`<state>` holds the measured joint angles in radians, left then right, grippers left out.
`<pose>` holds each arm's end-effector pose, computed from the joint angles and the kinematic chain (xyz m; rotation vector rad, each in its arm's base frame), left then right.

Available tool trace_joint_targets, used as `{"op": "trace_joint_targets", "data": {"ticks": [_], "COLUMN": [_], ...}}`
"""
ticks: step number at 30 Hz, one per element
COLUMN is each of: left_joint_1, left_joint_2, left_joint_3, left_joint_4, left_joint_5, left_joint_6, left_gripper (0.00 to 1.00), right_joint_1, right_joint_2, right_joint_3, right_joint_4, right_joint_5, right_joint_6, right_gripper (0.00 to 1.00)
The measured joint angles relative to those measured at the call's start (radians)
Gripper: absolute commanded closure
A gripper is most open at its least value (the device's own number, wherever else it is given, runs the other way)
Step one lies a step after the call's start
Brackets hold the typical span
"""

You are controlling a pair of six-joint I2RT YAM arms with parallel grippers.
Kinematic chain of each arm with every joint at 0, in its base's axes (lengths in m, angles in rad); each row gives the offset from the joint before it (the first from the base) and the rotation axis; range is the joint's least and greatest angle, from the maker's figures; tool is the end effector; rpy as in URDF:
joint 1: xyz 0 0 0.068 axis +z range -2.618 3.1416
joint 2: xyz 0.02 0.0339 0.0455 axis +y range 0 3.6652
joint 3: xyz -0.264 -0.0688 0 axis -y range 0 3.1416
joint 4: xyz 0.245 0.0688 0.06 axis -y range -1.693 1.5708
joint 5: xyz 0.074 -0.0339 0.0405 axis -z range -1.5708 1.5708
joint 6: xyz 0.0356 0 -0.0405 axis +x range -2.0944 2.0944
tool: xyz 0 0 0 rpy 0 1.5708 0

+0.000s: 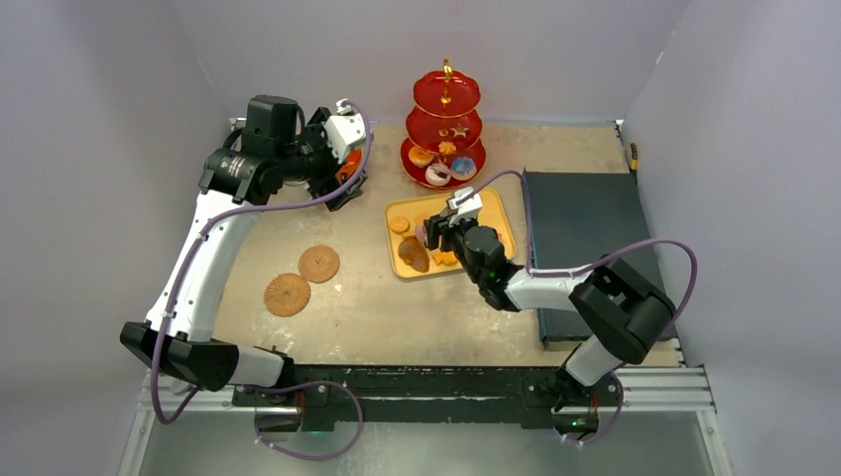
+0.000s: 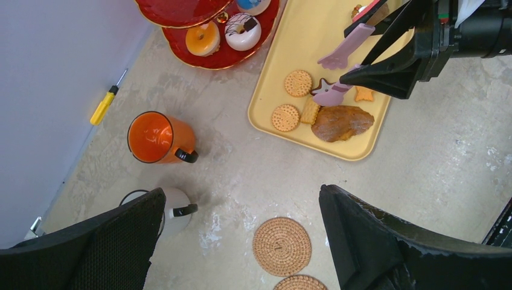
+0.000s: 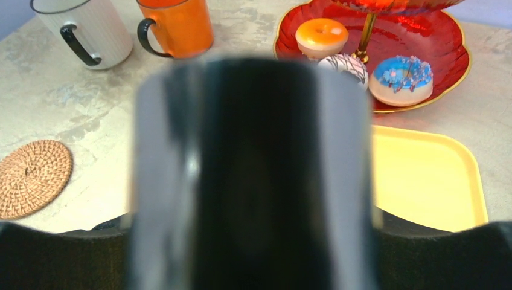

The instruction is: Serve the afternoon tea

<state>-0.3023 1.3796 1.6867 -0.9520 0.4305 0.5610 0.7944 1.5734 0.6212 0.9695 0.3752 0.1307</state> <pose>0.2535 -0.0946 0.4400 1.1148 1.8582 -0.3284 0.2327 0.2183 0.2145 -0.2209 1.5557 0.4384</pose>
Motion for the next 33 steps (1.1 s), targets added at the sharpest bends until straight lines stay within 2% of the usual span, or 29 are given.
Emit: {"op": "trace_joint_targets", "data": {"ticks": [27, 30, 33], "left_joint_1": [0.0, 0.0, 0.0], "left_joint_2": [0.0, 0.0, 0.0], "left_joint_3": [0.0, 0.002, 0.005], "left_joint_4": [0.0, -0.001, -0.001], "left_joint_5": [0.001, 0.0, 0.0], "left_joint_6": [0.0, 0.0, 0.0], "left_gripper": [0.02, 0.02, 0.02], "right_joint_1": [0.011, 0.011, 0.011], "right_joint_2": [0.062, 0.074, 0.077], "right_joint_3": [-0.043, -0.032, -0.03], "right_joint_4": [0.053, 0.056, 0.058], "right_joint_5": [0.018, 0.019, 0.021], "right_joint_6": [-0.007, -0.007, -0.006], "right_gripper": [0.37, 0.41, 0.51]}}
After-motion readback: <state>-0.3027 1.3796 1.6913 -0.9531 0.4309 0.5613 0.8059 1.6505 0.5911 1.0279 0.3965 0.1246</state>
